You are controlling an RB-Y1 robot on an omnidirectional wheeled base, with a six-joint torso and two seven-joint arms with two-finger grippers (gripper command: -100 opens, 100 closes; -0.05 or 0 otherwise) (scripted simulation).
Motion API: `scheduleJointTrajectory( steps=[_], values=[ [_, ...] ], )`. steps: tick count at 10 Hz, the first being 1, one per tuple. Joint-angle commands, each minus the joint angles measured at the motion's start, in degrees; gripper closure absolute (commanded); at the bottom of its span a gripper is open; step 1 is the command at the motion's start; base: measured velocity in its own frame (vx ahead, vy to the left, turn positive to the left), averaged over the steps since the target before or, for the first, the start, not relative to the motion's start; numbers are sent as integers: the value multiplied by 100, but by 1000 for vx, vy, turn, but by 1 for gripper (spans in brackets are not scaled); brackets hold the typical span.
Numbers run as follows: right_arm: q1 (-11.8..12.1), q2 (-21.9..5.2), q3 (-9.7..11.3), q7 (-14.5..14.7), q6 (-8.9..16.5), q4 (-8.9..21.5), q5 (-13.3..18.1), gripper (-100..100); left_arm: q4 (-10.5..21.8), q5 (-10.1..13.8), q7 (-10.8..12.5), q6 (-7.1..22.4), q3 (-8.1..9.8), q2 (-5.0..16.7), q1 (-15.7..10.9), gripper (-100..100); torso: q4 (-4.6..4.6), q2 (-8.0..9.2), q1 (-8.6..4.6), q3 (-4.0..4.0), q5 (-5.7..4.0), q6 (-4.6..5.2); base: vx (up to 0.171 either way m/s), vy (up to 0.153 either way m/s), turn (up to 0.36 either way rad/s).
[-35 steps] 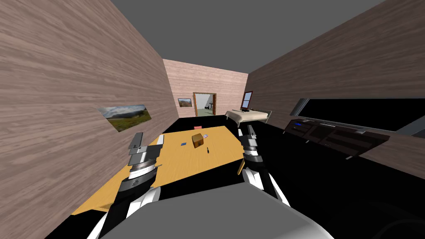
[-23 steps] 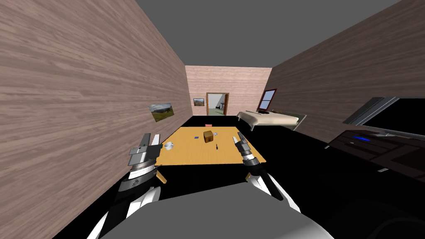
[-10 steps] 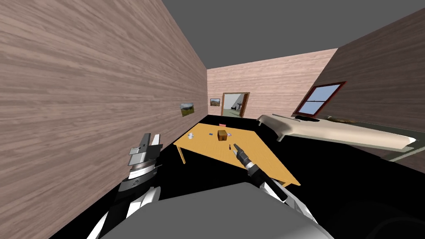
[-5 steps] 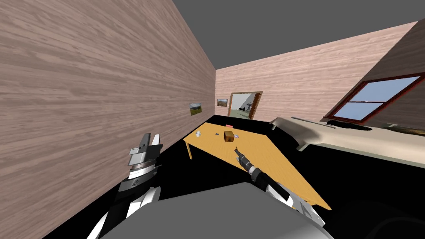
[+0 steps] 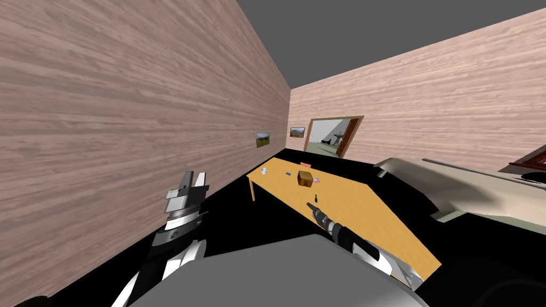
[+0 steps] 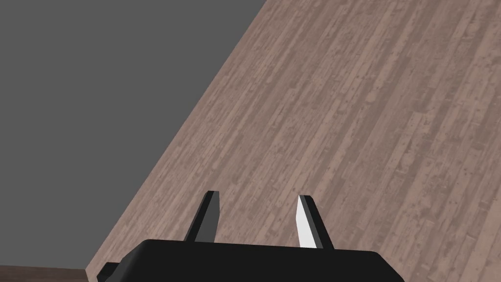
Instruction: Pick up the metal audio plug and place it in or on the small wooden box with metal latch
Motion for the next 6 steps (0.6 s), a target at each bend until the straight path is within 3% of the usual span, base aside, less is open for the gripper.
scheduleJointTrajectory(
  steps=[1,3,4,6],
  values=[
    [-16,-95,93,89,118,182,-137,-100,0,0,0,0,0,0,0,0,0,0,0,0,0,0,23,-3,184],
    [-110,-425,390,274,459,617,-532,-100,0,0,0,0,0,0,1,0,0,-1,-2,-1,-1,2,32,1,337],
    [-110,-425,390,274,487,673,-563,-100,0,0,0,0,0,0,1,0,-1,-6,-4,-4,-1,1,37,-16,191],
    [-225,-694,680,444,852,1053,-974,-100,0,0,0,0,1,0,1,0,-1,-6,-8,-3,-1,2,41,-18,374]
  ],
)
